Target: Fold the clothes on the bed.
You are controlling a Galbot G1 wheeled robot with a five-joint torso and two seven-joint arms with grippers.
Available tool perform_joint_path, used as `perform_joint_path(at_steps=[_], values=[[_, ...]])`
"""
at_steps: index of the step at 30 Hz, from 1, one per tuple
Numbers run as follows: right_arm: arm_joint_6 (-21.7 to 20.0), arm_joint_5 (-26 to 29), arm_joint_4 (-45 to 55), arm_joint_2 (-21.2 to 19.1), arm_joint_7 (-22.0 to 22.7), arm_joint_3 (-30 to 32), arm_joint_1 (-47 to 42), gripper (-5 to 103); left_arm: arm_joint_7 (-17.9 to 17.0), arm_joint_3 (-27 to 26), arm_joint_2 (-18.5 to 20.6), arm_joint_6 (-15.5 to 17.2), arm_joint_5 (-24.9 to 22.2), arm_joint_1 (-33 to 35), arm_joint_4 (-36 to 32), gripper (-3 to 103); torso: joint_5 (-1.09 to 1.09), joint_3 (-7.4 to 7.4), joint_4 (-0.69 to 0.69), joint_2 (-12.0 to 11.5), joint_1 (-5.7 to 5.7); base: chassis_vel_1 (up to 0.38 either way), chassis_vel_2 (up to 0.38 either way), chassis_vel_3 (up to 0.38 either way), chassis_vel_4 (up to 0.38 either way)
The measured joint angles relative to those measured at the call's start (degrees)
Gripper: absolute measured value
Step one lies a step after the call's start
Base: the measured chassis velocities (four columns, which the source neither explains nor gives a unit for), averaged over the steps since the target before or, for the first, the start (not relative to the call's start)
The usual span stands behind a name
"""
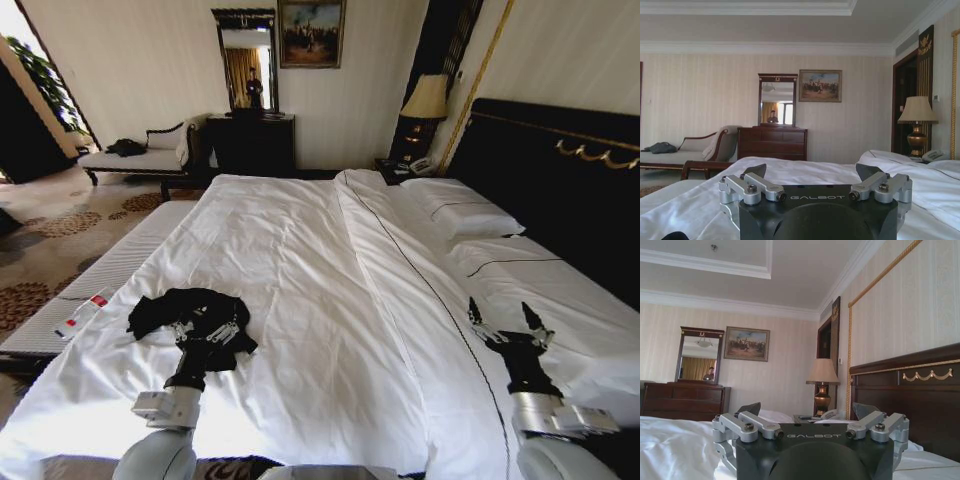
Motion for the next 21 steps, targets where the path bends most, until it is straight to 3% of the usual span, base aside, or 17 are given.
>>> perform_joint_path(at_steps=[21], values=[[0.7,-3.2,-0.1,3.7,-0.1,0.1,-0.7,100,-0.1,0.1,1.3,-0.6,-1.2,-2.6,1.6,100,0.00,0.00,0.00,0.0,0.00,0.000,0.000,0.000,0.000]])
